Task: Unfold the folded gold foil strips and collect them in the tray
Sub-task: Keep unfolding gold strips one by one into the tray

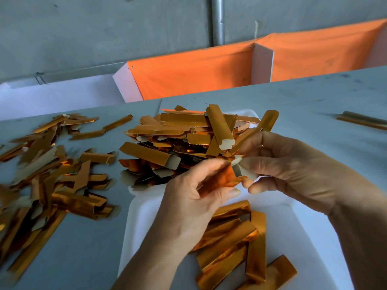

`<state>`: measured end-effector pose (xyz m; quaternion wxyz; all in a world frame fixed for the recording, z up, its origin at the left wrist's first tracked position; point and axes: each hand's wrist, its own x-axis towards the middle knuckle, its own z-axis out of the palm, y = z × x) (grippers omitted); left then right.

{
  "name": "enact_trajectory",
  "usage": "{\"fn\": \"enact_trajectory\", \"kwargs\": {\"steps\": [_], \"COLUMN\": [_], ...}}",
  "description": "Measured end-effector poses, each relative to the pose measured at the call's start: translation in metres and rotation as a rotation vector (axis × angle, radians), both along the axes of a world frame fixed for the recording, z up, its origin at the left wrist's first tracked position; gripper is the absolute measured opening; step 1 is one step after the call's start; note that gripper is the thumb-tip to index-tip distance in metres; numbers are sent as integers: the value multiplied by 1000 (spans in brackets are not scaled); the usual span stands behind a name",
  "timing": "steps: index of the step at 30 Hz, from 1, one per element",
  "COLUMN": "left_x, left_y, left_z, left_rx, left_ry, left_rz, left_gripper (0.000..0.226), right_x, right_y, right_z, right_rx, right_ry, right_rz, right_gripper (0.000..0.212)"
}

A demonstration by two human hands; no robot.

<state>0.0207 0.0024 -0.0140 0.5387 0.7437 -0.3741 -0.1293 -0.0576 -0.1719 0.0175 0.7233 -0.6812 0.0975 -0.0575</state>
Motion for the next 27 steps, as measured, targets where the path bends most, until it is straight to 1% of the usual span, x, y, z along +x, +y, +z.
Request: {"fn": "enact_trajectory", "kwargs": {"steps": [3,6,11,13,17,19,23,25,27], "left_x": [0,-1,-5,-5,-2,-1,0,0,-1], "left_y": [1,2,1,0,2,3,3,3,4], "left_z": [2,4,6,6,7,7,6,6,6], "left_rx": [-59,-86,-58,-51,-87,-92,-88,-88,-80], "left_ry": [9,-21,-145,-155,-144,-125,-141,-157,-185], "left_rz": [-17,-13,-42,-48,-33,-34,-26,-20,-20], "left_gripper": [39,40,42,42,40,39,41,41,41], "right_x": [-2,-2,-2,-2,-4,-5,-3,-4,-4], "right_y": [-2,-3,-3,-4,-6,-6,-2,1,3], "right_z": [1,1,0,0,2,3,5,6,7], "right_rx": [-31,-39,-32,-37,-38,-81,-197,-193,-181], "right_ry": [-32,-58,-81,-90,-111,-119,-145,-150,-146], "right_rz": [42,63,82,93,171,184,109,93,83], "right_gripper": [13,14,9,12,25,28,15,8,10]}}
